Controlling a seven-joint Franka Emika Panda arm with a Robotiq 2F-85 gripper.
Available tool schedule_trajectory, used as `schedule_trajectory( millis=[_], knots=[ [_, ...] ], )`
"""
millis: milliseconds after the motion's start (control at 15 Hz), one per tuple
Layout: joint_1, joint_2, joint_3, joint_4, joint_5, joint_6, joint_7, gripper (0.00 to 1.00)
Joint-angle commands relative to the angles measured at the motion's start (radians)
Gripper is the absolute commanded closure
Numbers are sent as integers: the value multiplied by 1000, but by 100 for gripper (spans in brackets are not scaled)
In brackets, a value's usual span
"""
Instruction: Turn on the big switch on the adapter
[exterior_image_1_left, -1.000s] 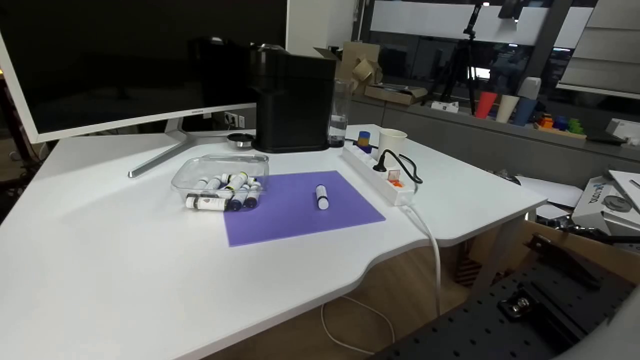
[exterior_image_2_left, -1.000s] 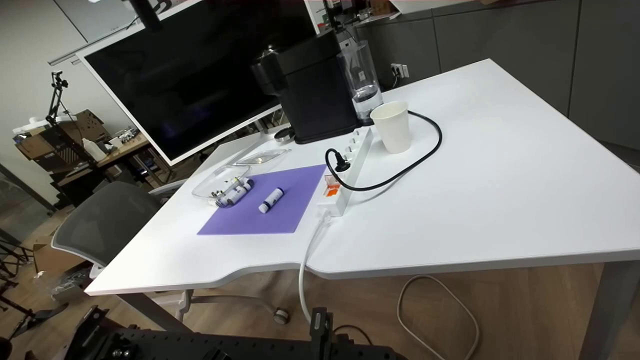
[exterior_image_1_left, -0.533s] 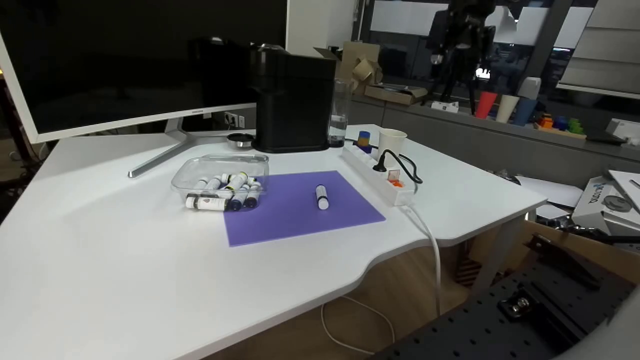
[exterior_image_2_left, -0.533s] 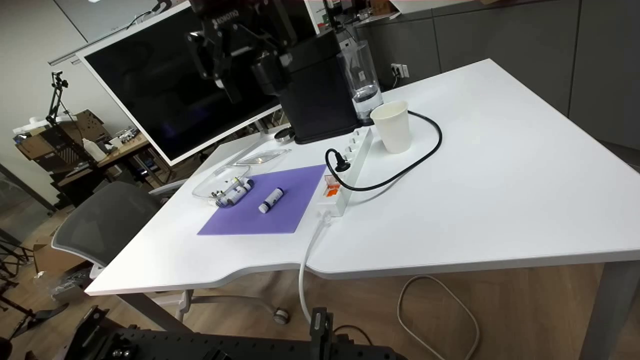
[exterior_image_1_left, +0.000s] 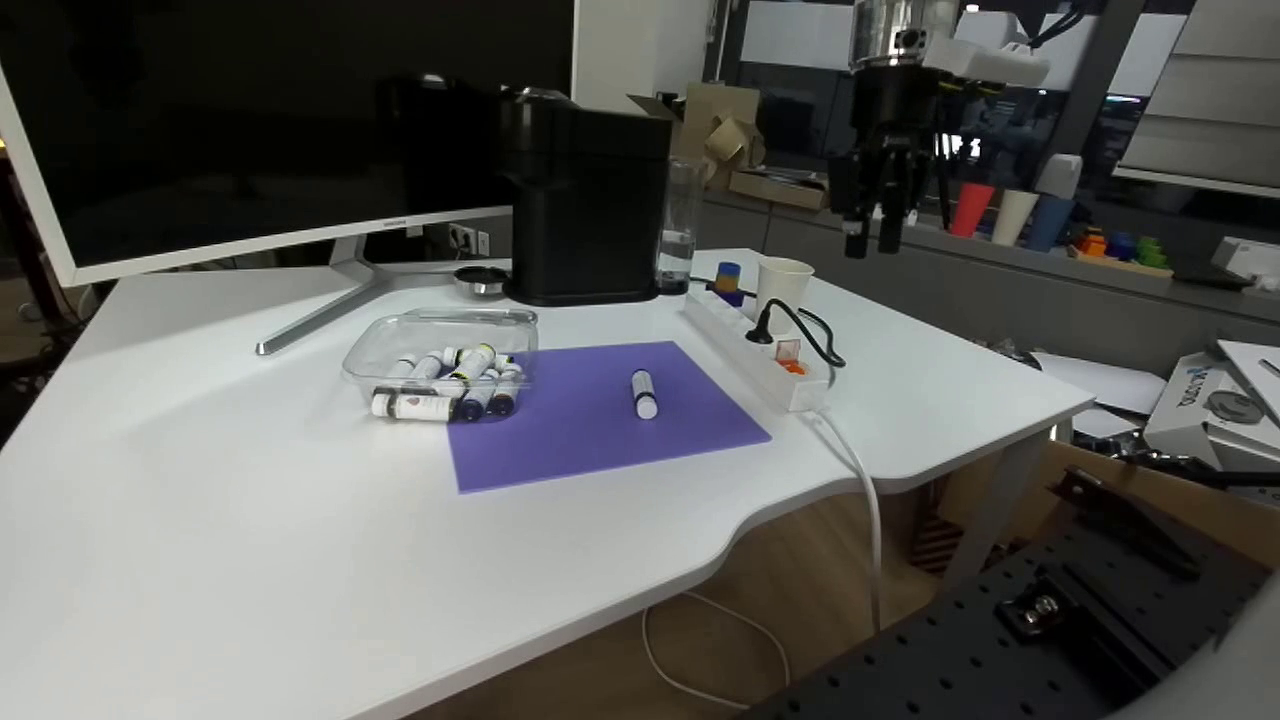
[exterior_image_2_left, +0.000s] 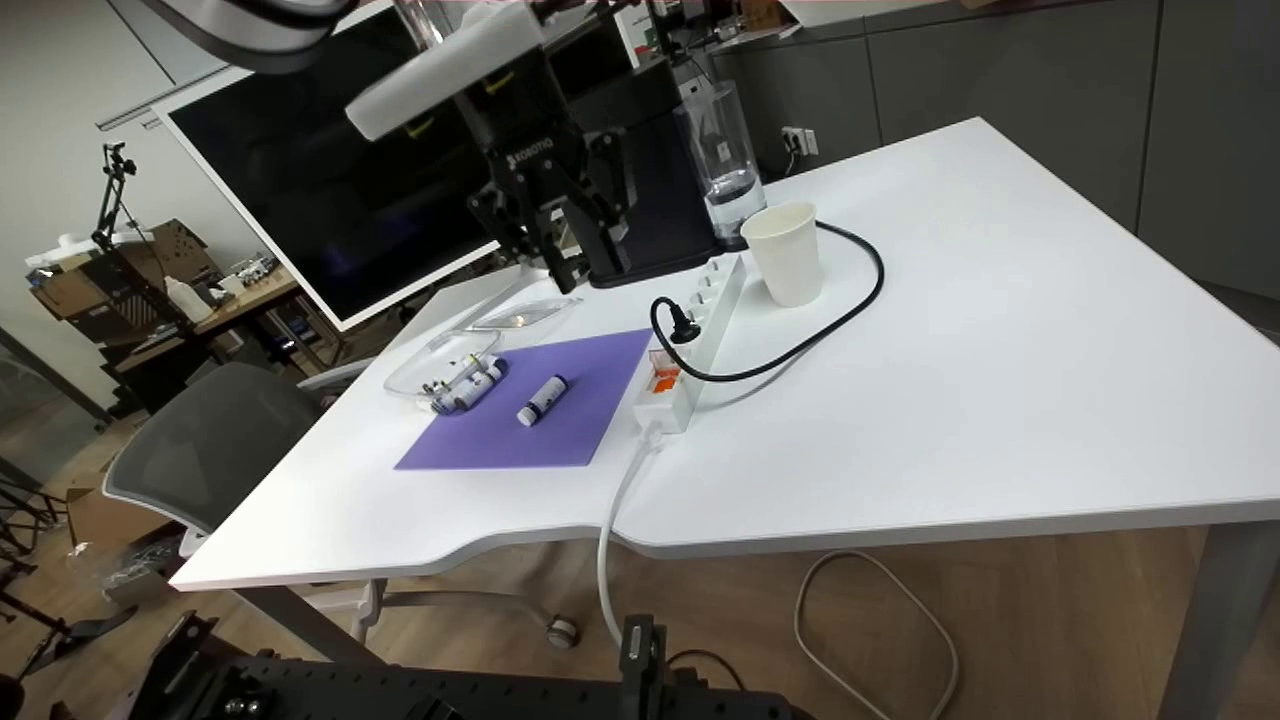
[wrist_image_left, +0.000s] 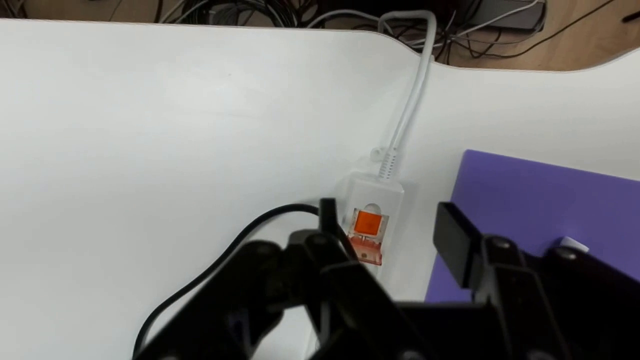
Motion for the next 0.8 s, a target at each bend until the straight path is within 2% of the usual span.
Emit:
schedule_trajectory(
  millis=[0,200,267,333,467,733],
  knots=[
    [-23,61,26,-2,-37,53,43,75],
    [-34,118,32,-10,-40,109,41,95],
    [-38,135,32,-12,-42,134,42,99],
    [-40,112,42,-7,-25,95,13,85],
    [-46,140,44,-10,-26,124,14,98],
    [-48,170,49,-5,-18,155,31,100]
  ],
)
